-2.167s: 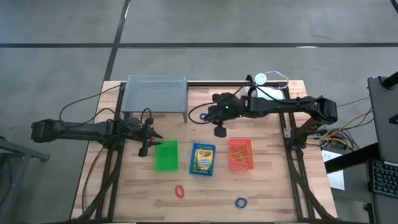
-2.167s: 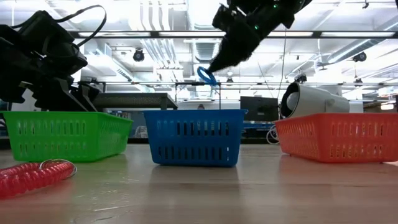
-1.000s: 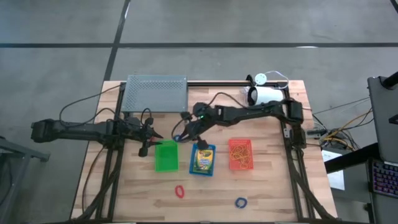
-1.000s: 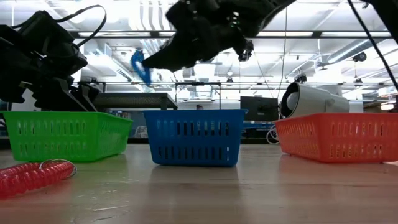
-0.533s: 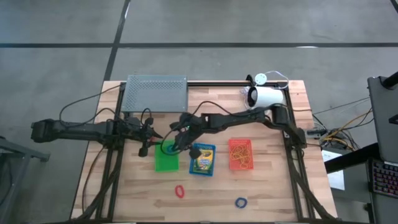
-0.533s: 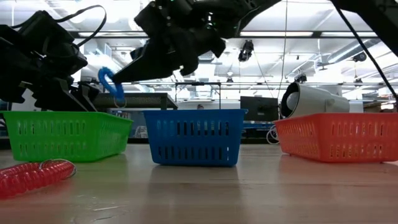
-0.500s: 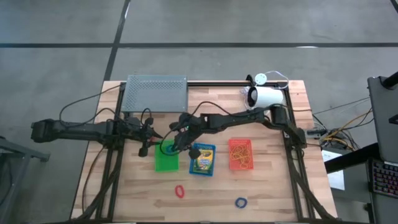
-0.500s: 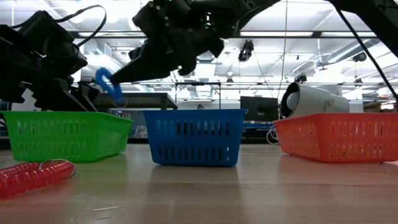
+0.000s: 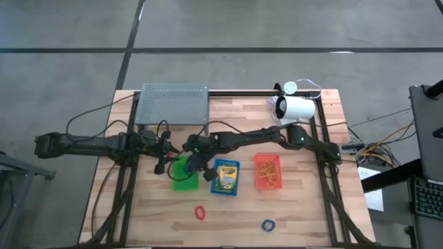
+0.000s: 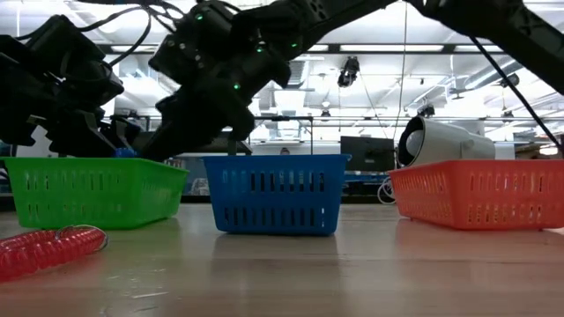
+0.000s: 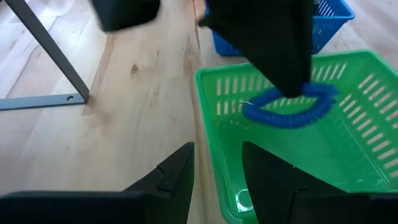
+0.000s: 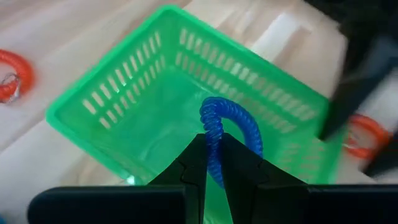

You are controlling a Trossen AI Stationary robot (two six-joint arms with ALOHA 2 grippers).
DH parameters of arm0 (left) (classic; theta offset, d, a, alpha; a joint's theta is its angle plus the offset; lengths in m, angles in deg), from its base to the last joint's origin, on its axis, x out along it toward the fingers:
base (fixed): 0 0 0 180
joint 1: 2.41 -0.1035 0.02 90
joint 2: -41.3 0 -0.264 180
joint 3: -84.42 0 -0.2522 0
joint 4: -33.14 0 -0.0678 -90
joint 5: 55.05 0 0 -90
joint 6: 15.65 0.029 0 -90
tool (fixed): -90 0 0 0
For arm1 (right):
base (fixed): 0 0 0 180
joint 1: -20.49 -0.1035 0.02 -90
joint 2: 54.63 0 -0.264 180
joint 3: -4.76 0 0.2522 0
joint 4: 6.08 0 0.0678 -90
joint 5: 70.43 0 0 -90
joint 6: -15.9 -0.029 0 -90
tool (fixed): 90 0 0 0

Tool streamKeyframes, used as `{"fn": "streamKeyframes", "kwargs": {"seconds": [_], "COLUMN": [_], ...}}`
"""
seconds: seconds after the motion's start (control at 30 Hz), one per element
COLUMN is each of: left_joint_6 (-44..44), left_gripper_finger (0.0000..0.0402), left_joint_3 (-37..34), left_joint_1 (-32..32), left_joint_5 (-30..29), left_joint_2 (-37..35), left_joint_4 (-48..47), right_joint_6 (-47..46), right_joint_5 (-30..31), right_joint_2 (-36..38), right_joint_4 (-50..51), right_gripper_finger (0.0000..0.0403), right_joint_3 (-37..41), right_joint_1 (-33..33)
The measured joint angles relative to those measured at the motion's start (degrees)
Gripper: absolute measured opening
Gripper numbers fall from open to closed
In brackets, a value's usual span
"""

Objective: Pick & Place Office Desk Supplies
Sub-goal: Put the blue spring keychain into the green bin

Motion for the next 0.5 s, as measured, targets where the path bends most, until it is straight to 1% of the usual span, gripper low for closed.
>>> {"fn": "streamKeyframes", "kwargs": {"seconds": [0.2, 0.5], "left_joint_6": [0.0, 0.0], "left_gripper_finger": [0.0139, 0.0139], "left_joint_3": [0.0, 0.0], "left_joint_1": [0.0, 0.0], "left_joint_5": [0.0, 0.0], "left_joint_2": [0.0, 0.0], "left_joint_4": [0.0, 0.1], "right_joint_6": [0.0, 0.2], "right_joint_5": [0.0, 2.8], "right_joint_2": [-3.8, -4.5], "right_joint_4": [4.5, 6.0], "right_gripper_finger": [0.0033, 0.0034], "right_joint_3": [-5.2, -6.2], "right_joint_1": [-0.5, -0.8]}}
